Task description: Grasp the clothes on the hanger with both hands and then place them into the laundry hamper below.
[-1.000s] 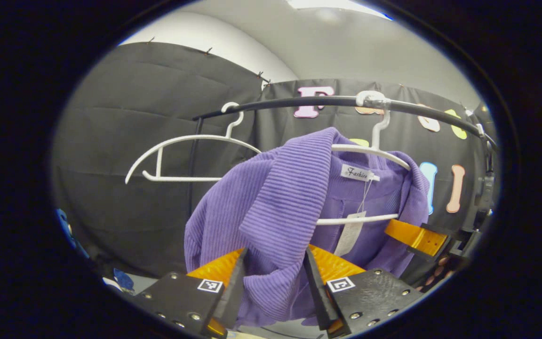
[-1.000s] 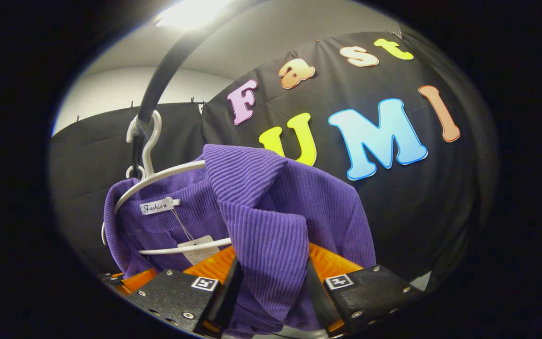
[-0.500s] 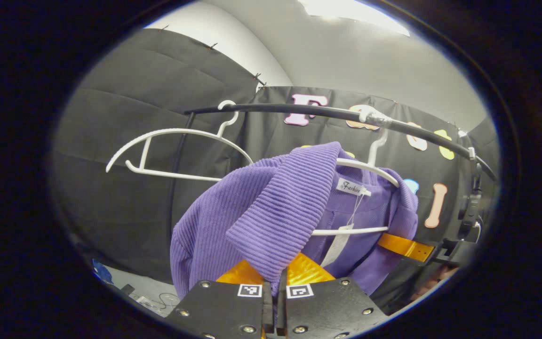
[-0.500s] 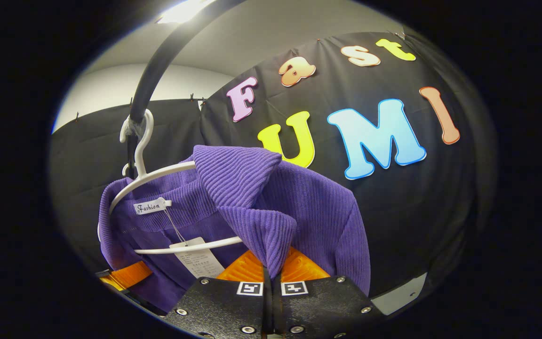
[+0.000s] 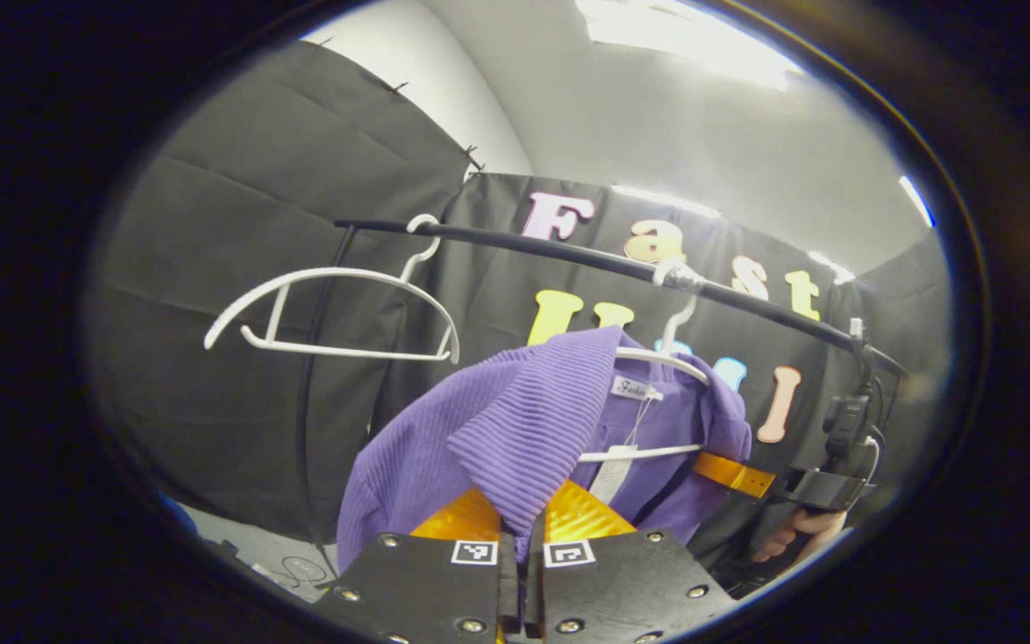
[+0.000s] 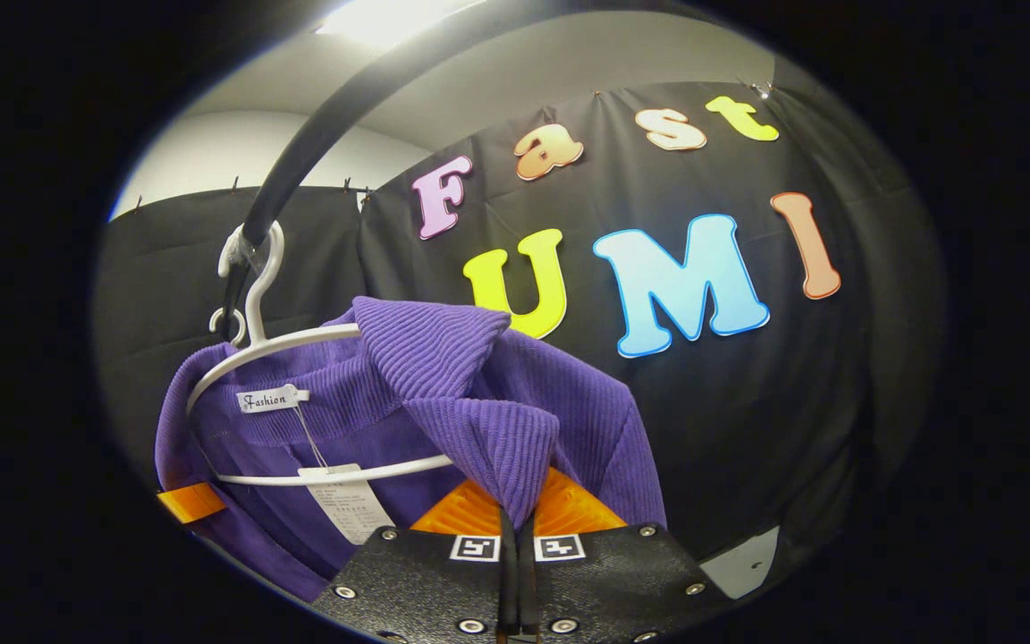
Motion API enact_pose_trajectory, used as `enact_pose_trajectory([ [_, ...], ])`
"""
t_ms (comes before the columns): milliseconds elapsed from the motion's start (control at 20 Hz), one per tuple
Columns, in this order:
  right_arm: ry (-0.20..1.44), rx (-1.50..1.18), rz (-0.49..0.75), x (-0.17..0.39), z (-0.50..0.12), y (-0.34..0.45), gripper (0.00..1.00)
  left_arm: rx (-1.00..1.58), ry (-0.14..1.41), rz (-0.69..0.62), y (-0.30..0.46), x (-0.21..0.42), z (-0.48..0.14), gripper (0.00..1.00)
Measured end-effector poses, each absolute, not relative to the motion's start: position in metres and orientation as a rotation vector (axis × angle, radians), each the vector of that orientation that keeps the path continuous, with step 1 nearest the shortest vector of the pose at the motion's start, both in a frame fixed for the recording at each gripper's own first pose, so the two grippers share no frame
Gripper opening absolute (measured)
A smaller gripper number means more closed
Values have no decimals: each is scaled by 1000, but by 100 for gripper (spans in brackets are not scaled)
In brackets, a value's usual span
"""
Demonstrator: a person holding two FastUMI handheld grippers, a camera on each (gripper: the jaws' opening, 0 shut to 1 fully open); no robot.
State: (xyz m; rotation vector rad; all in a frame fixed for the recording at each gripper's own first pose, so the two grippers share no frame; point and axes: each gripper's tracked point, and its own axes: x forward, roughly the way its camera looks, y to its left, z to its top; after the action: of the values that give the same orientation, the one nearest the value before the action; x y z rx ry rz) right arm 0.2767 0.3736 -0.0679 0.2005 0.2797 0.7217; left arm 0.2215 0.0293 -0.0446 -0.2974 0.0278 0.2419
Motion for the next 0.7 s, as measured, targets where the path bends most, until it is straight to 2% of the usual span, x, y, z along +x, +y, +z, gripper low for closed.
enact_pose_trajectory([
  [150,267,203,693,279,-66,367,0,-314,10,251,46,212,-36,4],
  [200,263,197,689,279,-66,366,0,-311,2,253,51,210,-31,8],
  [250,250,186,679,280,-63,360,0,-299,-6,256,56,207,-28,8],
  [350,222,168,652,284,-59,351,0,-278,-9,255,62,205,-23,0],
  [400,212,167,640,284,-57,349,0,-279,-14,257,64,204,-20,0],
  [500,185,157,617,287,-51,345,0,-285,-28,269,72,201,-14,8],
  [550,170,147,605,290,-50,342,0,-281,-35,275,75,202,-12,8],
  [650,129,117,578,299,-44,337,0,-257,-54,292,86,200,-4,0],
  [700,106,102,565,303,-40,334,0,-247,-58,302,93,200,-1,4],
])
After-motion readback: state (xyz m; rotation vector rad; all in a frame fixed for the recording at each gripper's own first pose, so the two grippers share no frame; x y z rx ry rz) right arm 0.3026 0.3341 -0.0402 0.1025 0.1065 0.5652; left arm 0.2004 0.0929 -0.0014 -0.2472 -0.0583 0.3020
